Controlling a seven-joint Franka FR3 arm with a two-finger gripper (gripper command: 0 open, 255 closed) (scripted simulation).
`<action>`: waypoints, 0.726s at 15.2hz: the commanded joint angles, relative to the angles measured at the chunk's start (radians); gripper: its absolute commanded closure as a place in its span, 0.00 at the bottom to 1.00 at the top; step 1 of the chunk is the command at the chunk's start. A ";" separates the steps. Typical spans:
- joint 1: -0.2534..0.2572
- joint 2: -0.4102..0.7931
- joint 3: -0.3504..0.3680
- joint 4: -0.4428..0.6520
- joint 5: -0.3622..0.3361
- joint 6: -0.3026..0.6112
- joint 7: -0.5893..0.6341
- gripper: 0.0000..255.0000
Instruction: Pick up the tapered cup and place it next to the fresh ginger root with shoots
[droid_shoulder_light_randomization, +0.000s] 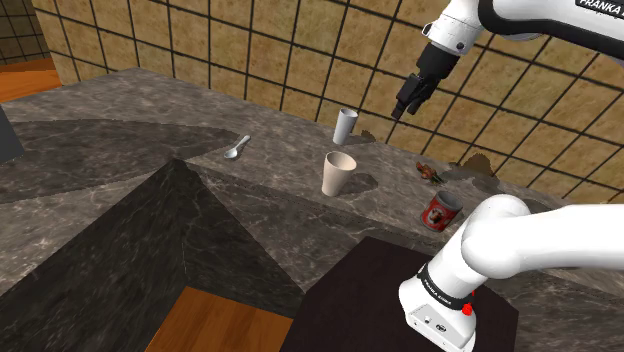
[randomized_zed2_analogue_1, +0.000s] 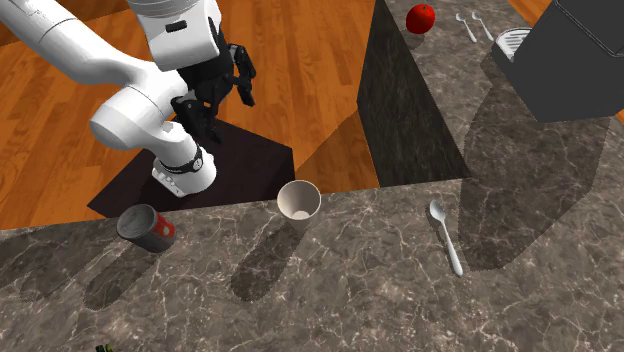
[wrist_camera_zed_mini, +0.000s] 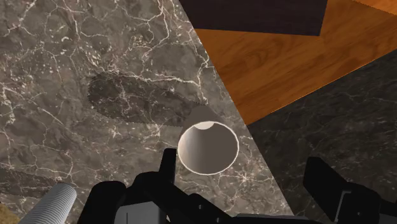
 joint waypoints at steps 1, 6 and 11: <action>0.000 0.000 0.000 0.000 0.000 0.000 0.000 0.00; 0.006 0.106 -0.057 -0.069 0.000 0.149 -0.063 0.00; 0.018 0.246 -0.114 -0.105 0.013 0.297 -0.133 0.00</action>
